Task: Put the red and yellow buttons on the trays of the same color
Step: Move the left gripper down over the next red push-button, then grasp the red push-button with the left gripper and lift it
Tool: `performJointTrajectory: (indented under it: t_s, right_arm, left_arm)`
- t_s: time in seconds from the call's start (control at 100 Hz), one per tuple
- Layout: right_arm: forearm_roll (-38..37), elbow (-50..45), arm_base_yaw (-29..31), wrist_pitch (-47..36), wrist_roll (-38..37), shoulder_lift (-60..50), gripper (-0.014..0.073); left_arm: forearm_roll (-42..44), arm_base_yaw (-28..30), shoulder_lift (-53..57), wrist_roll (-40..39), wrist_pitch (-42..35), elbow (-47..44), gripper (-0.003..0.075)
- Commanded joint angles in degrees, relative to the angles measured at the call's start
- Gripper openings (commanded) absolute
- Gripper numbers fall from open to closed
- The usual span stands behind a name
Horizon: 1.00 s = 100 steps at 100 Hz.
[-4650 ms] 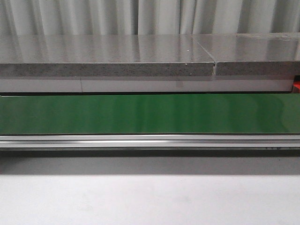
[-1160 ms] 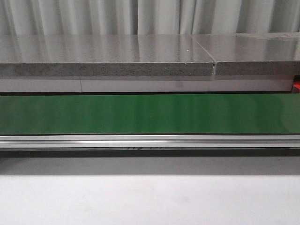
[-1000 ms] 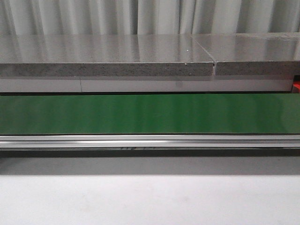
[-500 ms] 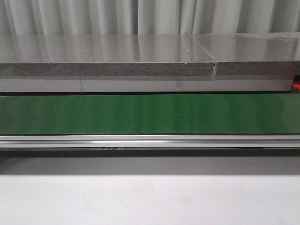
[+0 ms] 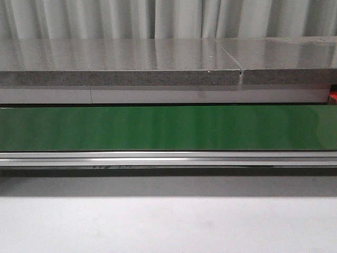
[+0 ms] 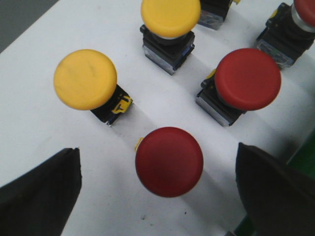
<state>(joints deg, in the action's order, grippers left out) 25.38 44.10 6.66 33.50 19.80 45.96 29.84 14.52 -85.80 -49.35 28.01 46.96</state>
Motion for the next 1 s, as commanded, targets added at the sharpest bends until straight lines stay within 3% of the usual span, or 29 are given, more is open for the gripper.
performJointTrajectory:
  t_s: [0.0,0.27,0.37,0.67,0.81,0.99]
  right_arm:
    - [0.75,1.43,-0.13,-3.31,0.40,-0.47,-0.0066]
    - [0.75,1.43,-0.13,-3.31,0.40,-0.47,-0.0066]
    - [0.75,1.43,-0.13,-3.31,0.40,-0.47,-0.0066]
    - [0.75,1.43,-0.13,-3.31,0.40,-0.47,-0.0066]
    - [0.75,1.43,-0.13,-3.31,0.40,-0.47,-0.0066]
    - [0.75,1.43,-0.13,-3.31,0.40,-0.47,-0.0066]
  left_arm:
    - [0.47,0.23,-0.23,-0.66,-1.94,2.19,0.0598]
    - [0.47,0.23,-4.37,-0.66,-2.82,2.30,0.0580]
    - [0.33,0.23,-4.61,-0.66,-2.82,2.30,0.0494]
    - [-0.02,0.23,-2.42,-0.66,-2.43,2.52,0.0133]
    - [-0.83,0.23,2.57,-0.66,-2.30,2.52,0.0056]
    - [-0.83,-2.07,11.21,1.76,-1.63,3.05,0.0039]
